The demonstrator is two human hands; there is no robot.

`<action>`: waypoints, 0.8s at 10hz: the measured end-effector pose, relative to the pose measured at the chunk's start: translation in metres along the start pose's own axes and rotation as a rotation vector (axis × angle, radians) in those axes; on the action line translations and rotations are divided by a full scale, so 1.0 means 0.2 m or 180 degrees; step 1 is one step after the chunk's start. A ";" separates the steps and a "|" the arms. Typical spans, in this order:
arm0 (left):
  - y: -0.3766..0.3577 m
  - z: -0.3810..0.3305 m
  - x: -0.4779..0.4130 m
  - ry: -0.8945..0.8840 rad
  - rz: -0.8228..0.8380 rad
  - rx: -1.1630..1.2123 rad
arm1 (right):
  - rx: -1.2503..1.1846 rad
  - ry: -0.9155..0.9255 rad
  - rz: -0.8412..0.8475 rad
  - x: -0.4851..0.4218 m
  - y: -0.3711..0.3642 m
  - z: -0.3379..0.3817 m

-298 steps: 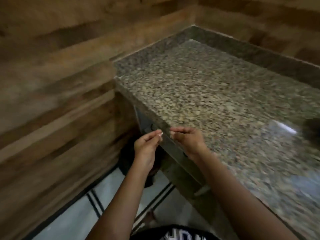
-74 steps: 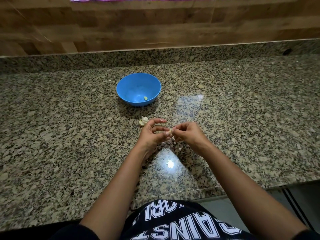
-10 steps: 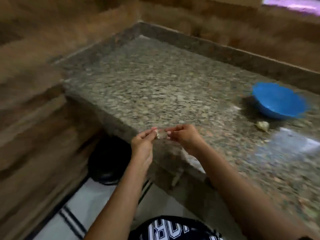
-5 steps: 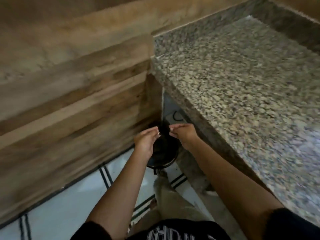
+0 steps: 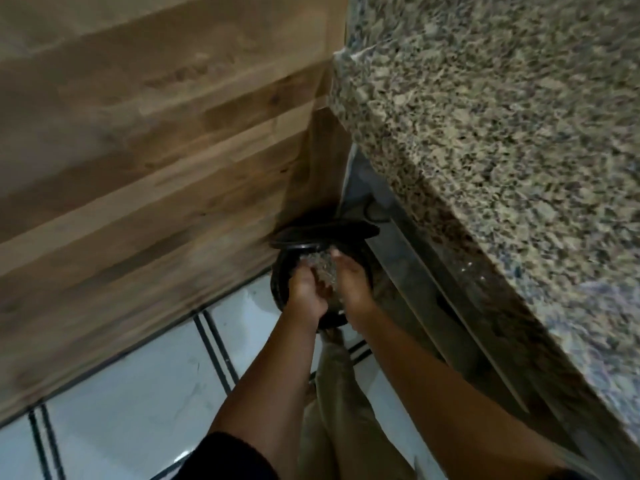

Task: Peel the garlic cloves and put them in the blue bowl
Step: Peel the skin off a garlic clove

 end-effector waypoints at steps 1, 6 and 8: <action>-0.02 -0.02 0.01 -0.0395 -0.0058 -0.0671 | 0.0417 0.0061 0.0457 -0.04 -0.10 -0.03; 0.03 -0.11 0.17 0.0112 0.0284 0.0833 | 0.0681 0.0381 0.0659 -0.07 -0.07 0.01; 0.08 -0.19 0.48 -0.0711 0.0291 0.0414 | -0.0682 0.0382 0.0175 0.20 0.05 0.22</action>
Point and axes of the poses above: each hand's wrist, its own x-axis away from the middle knuckle, its own y-axis out of the back of the hand, z = x × y, the point moved 2 cm from there along -x, towards the middle knuckle, and after that the axes turned 6 degrees about y, right-handed, at the moved point
